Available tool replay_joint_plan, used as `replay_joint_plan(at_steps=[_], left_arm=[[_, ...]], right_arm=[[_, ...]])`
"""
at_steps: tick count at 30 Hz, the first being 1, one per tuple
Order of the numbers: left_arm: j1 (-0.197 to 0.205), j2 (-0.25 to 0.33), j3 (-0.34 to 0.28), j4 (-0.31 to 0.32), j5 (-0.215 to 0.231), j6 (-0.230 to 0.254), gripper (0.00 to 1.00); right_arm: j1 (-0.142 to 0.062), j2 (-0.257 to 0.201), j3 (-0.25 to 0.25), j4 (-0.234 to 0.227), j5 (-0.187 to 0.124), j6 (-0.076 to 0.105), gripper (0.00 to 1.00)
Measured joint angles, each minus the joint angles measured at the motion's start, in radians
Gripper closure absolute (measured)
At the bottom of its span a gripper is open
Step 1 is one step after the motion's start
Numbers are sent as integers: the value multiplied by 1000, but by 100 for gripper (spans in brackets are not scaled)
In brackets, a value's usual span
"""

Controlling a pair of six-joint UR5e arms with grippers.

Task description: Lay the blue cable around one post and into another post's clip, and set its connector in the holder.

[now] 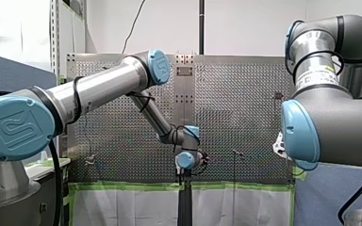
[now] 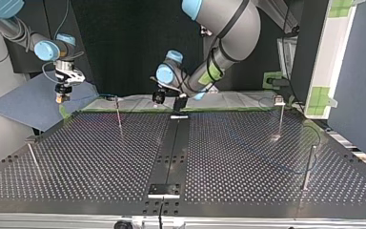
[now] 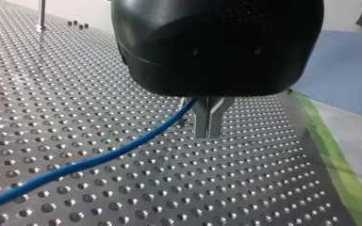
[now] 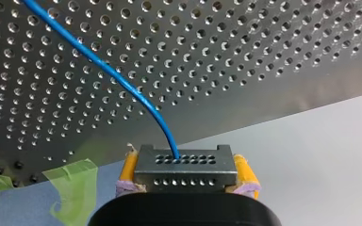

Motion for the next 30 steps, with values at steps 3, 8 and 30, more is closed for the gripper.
replay_joint_plan(at_steps=[3, 8, 30], left_arm=[[4, 0, 9, 0, 0, -4, 95], [13, 0, 27, -2, 0, -4, 95], [28, 0, 76, -40, 4, 4, 98]], right_arm=[[1, 23, -23, 18, 1, -4, 100], [3, 55, -48, 41, 1, -14, 100], [3, 63, -147, 78, 0, 17, 100]])
